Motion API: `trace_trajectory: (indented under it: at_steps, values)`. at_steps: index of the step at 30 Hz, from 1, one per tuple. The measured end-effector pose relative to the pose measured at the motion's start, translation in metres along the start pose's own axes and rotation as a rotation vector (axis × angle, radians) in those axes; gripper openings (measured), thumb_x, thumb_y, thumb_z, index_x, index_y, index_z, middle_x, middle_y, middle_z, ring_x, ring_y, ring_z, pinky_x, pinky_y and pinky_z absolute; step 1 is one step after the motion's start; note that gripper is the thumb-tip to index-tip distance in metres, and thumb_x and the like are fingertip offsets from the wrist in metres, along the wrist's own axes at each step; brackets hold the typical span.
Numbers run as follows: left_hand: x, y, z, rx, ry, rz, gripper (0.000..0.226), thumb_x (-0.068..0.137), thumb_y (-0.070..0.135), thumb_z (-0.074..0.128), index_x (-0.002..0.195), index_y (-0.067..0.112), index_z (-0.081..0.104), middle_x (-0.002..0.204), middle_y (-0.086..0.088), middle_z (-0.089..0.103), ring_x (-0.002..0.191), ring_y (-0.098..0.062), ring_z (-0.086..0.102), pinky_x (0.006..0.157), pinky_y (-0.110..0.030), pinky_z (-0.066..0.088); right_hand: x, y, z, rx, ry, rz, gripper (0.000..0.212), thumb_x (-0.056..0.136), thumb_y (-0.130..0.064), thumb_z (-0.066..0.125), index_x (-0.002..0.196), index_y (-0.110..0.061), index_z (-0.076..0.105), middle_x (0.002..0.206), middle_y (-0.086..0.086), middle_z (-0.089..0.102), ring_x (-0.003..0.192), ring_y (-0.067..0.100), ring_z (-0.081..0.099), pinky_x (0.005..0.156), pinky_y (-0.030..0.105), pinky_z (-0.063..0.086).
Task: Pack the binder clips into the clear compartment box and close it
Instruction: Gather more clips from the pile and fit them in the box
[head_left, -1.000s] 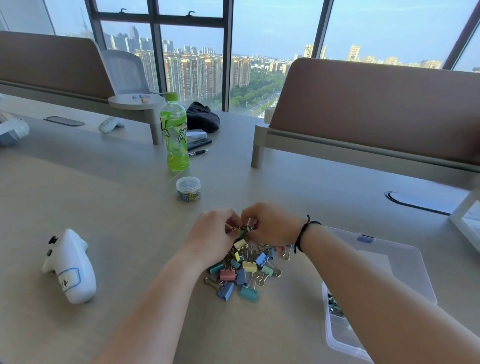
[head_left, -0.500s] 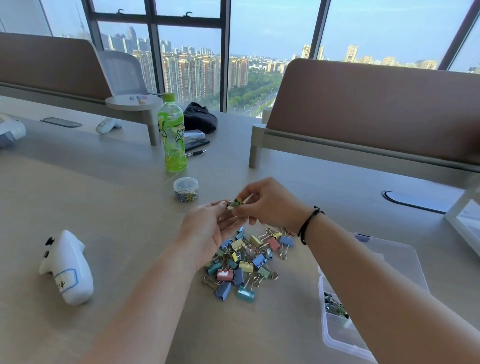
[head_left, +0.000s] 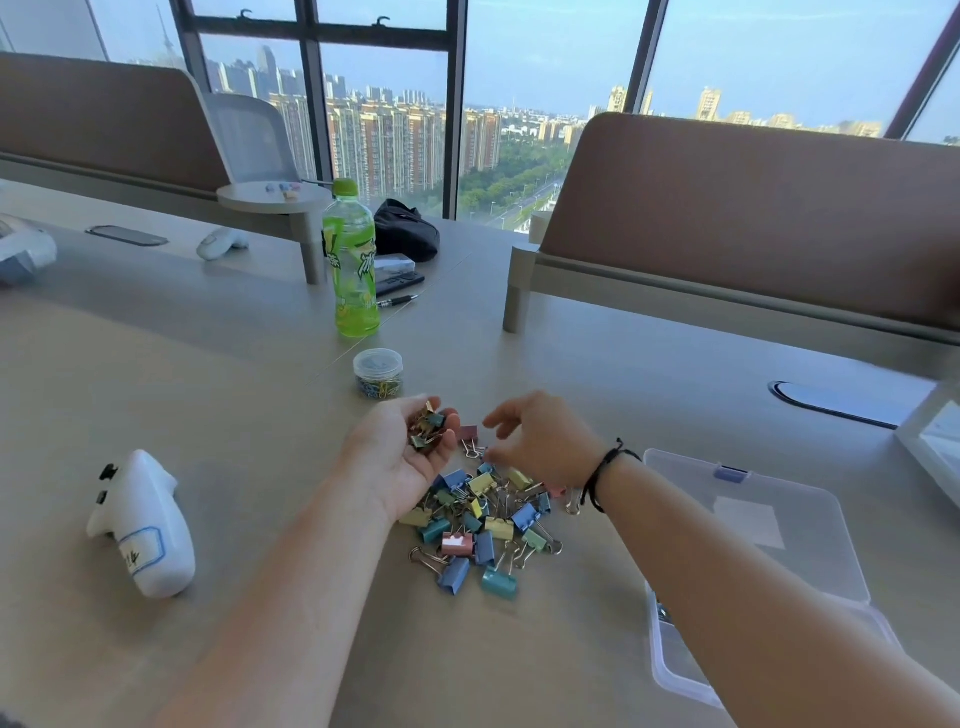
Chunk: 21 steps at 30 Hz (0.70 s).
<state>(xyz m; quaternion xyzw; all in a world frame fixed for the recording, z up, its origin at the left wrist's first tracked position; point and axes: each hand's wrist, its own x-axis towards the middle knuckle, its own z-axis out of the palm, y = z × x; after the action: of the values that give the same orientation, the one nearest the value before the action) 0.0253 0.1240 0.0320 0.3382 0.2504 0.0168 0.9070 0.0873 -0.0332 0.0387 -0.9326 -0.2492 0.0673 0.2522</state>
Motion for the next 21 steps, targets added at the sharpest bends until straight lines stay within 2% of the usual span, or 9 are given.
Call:
trace_trajectory:
  at_steps: [2,6,11,14,18,21]
  values:
    - [-0.002,-0.002,0.002,0.053,-0.006,0.026,0.012,0.098,0.009,0.051,0.096,0.003,0.06,0.083,-0.015,0.063,0.063,-0.019,0.063,0.043,-0.021,0.051,0.0,-0.003,0.006,-0.085,-0.032,0.011,0.034,0.086,-0.032,0.072,0.115,-0.015,0.07,0.107,-0.001,0.071,0.093,0.014,0.064,0.082,0.027,0.054]
    - [-0.005,-0.003,0.004,0.1,-0.029,0.05,0.012,0.098,0.007,0.051,0.096,0.003,0.062,0.081,-0.012,0.063,0.055,-0.014,0.061,0.039,-0.018,0.045,0.005,-0.007,0.011,-0.077,-0.021,0.063,0.026,0.085,-0.035,0.071,0.091,-0.011,0.077,0.089,0.005,0.075,0.083,0.02,0.068,0.073,0.032,0.057]
    - [-0.008,-0.004,0.007,0.149,-0.067,0.039,0.015,0.099,0.008,0.05,0.096,0.002,0.064,0.074,-0.009,0.06,0.05,-0.01,0.055,0.035,-0.016,0.039,0.003,-0.01,0.007,-0.003,-0.011,0.075,0.018,0.081,-0.026,0.078,0.092,-0.012,0.074,0.093,0.002,0.072,0.083,0.015,0.063,0.072,0.026,0.049]
    - [-0.011,-0.005,0.009,0.191,-0.085,0.035,0.017,0.1,0.01,0.049,0.095,0.003,0.064,0.065,-0.006,0.057,0.042,-0.006,0.047,0.032,-0.015,0.033,-0.002,-0.008,0.006,0.024,0.027,0.069,0.01,0.082,-0.019,0.077,0.089,-0.014,0.072,0.091,0.001,0.071,0.083,0.015,0.064,0.077,0.029,0.056]
    - [-0.013,-0.006,0.01,0.239,-0.138,0.024,0.019,0.102,0.018,0.05,0.096,0.005,0.063,0.058,-0.003,0.056,0.036,-0.002,0.036,0.028,-0.013,0.026,-0.019,-0.004,-0.009,0.134,0.109,0.054,0.011,0.081,-0.018,0.078,0.09,-0.014,0.072,0.085,-0.002,0.07,0.07,0.013,0.067,0.064,0.024,0.058]
    - [-0.017,-0.01,0.01,0.293,-0.178,0.02,0.02,0.1,0.025,0.054,0.096,0.007,0.06,0.058,-0.002,0.054,0.035,-0.002,0.032,0.027,-0.013,0.022,-0.044,0.004,-0.032,0.251,0.163,0.03,0.011,0.078,-0.016,0.081,0.084,-0.019,0.072,0.077,-0.004,0.071,0.07,0.016,0.071,0.068,0.031,0.061]
